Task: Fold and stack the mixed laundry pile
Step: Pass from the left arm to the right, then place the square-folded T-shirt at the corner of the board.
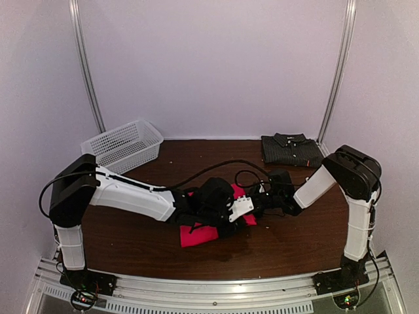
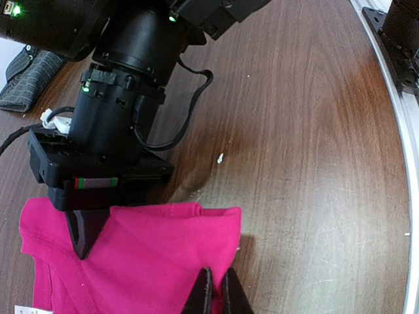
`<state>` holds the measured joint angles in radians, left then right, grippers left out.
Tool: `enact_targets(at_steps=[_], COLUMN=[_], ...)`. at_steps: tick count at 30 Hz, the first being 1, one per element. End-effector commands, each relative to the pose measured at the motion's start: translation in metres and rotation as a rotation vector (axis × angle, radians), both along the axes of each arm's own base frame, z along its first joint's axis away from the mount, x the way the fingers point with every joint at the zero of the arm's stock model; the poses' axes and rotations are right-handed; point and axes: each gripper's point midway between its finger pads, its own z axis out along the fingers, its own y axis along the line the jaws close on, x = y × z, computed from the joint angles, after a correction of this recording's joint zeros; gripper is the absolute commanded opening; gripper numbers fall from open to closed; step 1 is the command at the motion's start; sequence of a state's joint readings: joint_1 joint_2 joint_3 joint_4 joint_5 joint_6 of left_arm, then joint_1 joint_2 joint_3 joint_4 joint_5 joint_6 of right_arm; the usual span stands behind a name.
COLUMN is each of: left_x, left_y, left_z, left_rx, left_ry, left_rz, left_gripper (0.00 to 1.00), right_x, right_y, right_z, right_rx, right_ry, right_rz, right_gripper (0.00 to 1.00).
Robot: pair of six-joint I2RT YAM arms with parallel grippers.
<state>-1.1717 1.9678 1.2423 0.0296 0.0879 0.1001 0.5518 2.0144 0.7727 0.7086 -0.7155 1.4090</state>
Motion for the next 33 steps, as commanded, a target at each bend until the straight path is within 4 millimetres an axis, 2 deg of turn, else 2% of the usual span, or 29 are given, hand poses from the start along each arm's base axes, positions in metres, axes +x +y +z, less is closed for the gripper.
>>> enact_targets(at_steps=[1, 4, 5, 7, 10, 13, 15, 16, 20, 23, 28, 33], left_x=[0.002, 0.014, 0.022, 0.037, 0.054, 0.066, 0.071, 0.072, 0.075, 0.074, 0.074, 0.077], left_y=[-0.002, 0.011, 0.018, 0.033, 0.065, 0.089, 0.102, 0.106, 0.121, 0.127, 0.133, 0.135], left_z=[0.036, 0.043, 0.047, 0.053, 0.050, 0.042, 0.035, 0.032, 0.023, 0.018, 0.010, 0.003], left_rx=[-0.076, -0.065, -0.072, -0.092, -0.065, -0.008, 0.043, 0.058, 0.093, 0.109, 0.137, 0.165], left_ry=[-0.033, -0.015, -0.011, 0.017, 0.048, 0.052, 0.057, 0.069, 0.121, 0.139, 0.149, 0.154], left_rz=[0.006, 0.082, 0.122, 0.199, 0.316, 0.387, 0.427, 0.442, 0.509, 0.532, 0.553, 0.553], left_gripper=[0.14, 0.35, 0.39, 0.46, 0.58, 0.74, 0.94, 0.97, 0.98, 0.98, 0.98, 0.98], right_x=[0.019, 0.031, 0.044, 0.058, 0.083, 0.112, 0.132, 0.143, 0.184, 0.211, 0.244, 0.268], right_y=[-0.004, -0.010, -0.011, -0.018, -0.030, -0.044, -0.055, -0.060, -0.086, -0.107, -0.141, -0.172], right_z=[0.006, 0.012, 0.023, 0.029, 0.037, 0.049, 0.050, 0.055, 0.068, 0.079, 0.092, 0.122], right_rx=[-0.069, -0.197, -0.230, -0.329, -0.444, -0.568, -0.657, -0.698, -0.871, -0.927, -0.996, -1.014], right_ry=[-0.080, -0.127, -0.168, -0.224, -0.269, -0.324, -0.356, -0.375, -0.424, -0.448, -0.461, -0.504], right_rz=[0.014, 0.075, 0.086, 0.141, 0.183, 0.221, 0.248, 0.257, 0.262, 0.218, 0.144, 0.049], right_gripper=[0.04, 0.00, 0.00, 0.00, 0.00, 0.00, 0.00, 0.00, 0.00, 0.00, 0.00, 0.00])
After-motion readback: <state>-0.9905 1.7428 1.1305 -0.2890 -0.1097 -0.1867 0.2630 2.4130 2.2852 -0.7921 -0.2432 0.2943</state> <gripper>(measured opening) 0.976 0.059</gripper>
